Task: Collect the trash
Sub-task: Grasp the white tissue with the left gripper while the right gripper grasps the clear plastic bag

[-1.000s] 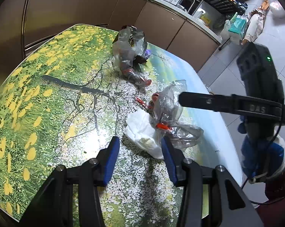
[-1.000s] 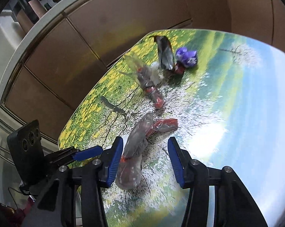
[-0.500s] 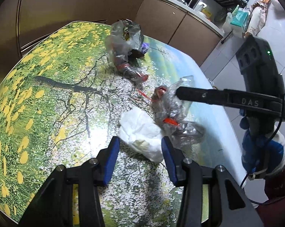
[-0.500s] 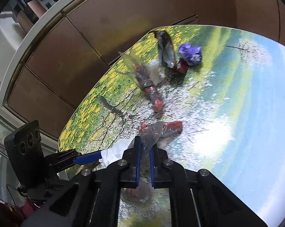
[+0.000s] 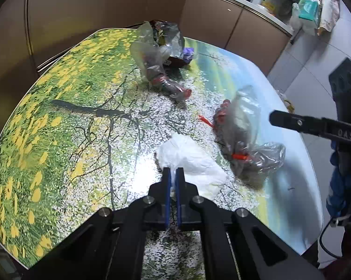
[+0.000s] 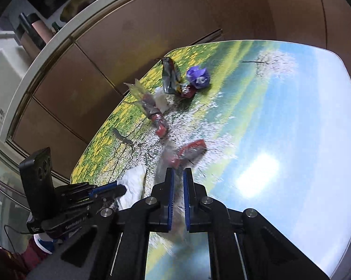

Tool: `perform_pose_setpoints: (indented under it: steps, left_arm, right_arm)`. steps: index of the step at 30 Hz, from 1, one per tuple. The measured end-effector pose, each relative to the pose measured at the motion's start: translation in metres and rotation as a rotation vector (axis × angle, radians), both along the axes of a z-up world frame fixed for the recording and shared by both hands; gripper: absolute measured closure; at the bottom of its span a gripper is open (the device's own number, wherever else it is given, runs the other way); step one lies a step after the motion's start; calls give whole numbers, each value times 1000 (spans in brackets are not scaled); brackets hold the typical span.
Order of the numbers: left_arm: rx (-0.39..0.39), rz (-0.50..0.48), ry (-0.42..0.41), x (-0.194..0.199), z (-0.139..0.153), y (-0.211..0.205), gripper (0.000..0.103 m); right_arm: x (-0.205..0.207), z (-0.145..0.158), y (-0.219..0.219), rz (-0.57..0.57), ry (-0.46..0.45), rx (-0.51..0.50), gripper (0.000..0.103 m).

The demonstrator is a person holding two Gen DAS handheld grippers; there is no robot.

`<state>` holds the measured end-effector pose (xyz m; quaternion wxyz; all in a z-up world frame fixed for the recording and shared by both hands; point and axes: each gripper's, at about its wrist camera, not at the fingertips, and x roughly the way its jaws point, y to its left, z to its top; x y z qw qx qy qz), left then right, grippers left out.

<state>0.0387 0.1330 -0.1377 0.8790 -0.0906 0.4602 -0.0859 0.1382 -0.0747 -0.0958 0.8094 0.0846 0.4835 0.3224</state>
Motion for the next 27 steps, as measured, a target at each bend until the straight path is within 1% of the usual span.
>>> perform_pose_setpoints:
  steps: [3, 4, 6, 7, 8, 10, 11, 15, 21, 22, 23, 24, 27]
  left_arm:
    - [0, 28, 5, -1, 0, -3, 100]
    - [4, 37, 5, -2, 0, -3, 101]
    - [9, 54, 3, -4, 1, -2, 101]
    - [8, 58, 3, -6, 1, -1, 101]
    - [7, 61, 3, -6, 1, 0, 101]
    - [7, 68, 2, -7, 1, 3, 101]
    - [6, 69, 2, -7, 1, 4, 101]
    - [-13, 71, -5, -6, 1, 12, 101]
    - [-44, 86, -25, -8, 6, 22, 101]
    - [-49, 90, -29, -8, 7, 24, 101]
    - [-53, 93, -33, -9, 9, 25, 101]
    - [-56, 97, -38, -9, 11, 26, 101]
    - [-59, 102, -54, -11, 19, 25, 101]
  right_arm:
    - [-2, -3, -9, 4, 20, 30, 97]
    - [-2, -5, -8, 7, 29, 37, 93]
    - [-4, -6, -6, 22, 35, 40, 92]
    - [-5, -7, -3, 33, 40, 42, 90]
    - [-5, -8, -1, 42, 43, 44, 83]
    - [-4, -10, 7, 57, 45, 36, 72]
    - [-2, -11, 12, 67, 47, 33, 70]
    - [3, -19, 30, 89, 62, 16, 68]
    - [7, -33, 50, 123, 89, -34, 69]
    - [7, -35, 52, 127, 91, -33, 71]
    - [7, -35, 53, 133, 93, -27, 83]
    - [6, -35, 53, 138, 93, -17, 89]
    - [4, -27, 48, 131, 72, 7, 92]
